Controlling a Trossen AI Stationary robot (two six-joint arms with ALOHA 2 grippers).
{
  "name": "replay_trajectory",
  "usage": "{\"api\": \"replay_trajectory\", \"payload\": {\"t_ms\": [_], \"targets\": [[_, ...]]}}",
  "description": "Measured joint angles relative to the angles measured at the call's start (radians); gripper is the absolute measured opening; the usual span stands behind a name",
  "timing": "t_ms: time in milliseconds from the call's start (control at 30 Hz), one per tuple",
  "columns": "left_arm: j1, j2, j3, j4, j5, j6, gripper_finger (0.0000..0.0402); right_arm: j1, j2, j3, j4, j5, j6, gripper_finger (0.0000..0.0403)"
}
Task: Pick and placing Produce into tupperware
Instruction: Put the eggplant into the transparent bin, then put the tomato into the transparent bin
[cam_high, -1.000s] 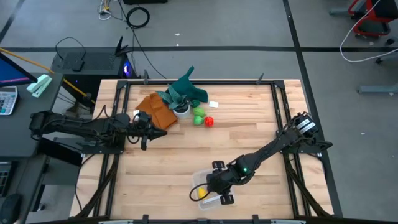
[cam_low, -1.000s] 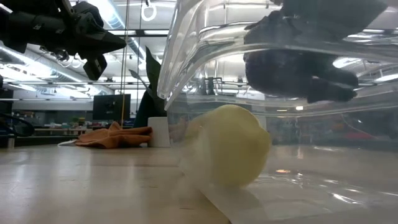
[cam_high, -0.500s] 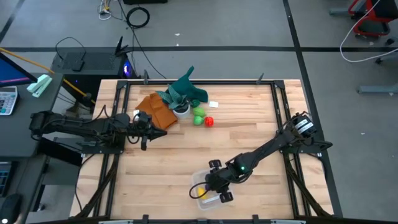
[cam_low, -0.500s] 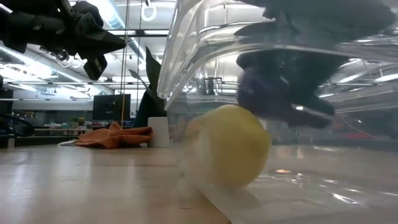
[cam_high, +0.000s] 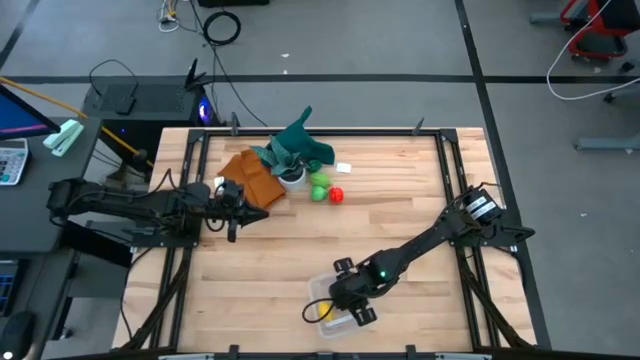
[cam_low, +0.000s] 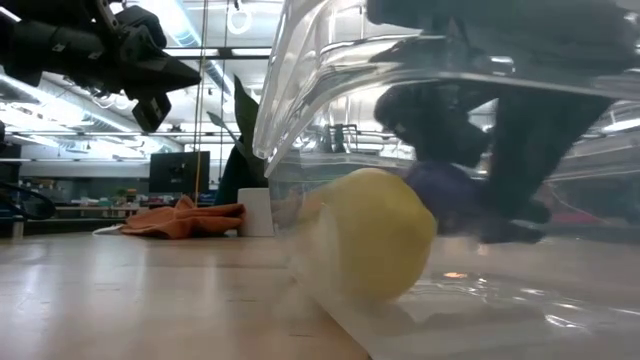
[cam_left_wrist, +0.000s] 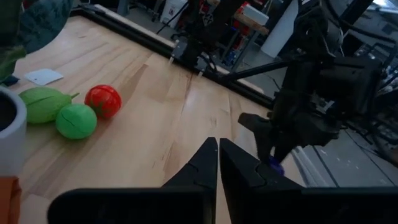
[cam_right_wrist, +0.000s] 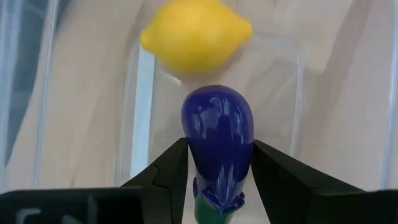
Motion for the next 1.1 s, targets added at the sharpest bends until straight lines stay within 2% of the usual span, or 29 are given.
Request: {"api": "replay_trajectory", "payload": {"t_ms": [267, 667, 1100], "targets": [[0.0, -0.002, 0.001, -0.006, 0.0, 0.0, 0.0012, -0.015, 0.056, 0.067, -0.095, 0.004, 0.014, 0.0132], [-0.006, -0.009, 0.0, -0.016, 0.003, -0.005, 0.0026, -0.022, 0.097, 0.103, -0.085, -0.001, 0.026, 0.0134], [-0.006, -0.009, 0.0, -0.019, 0.005, 0.0, 0.0015, -0.022, 0.054, 0.107, -0.12, -0.003, 0.034, 0.0185]]}}
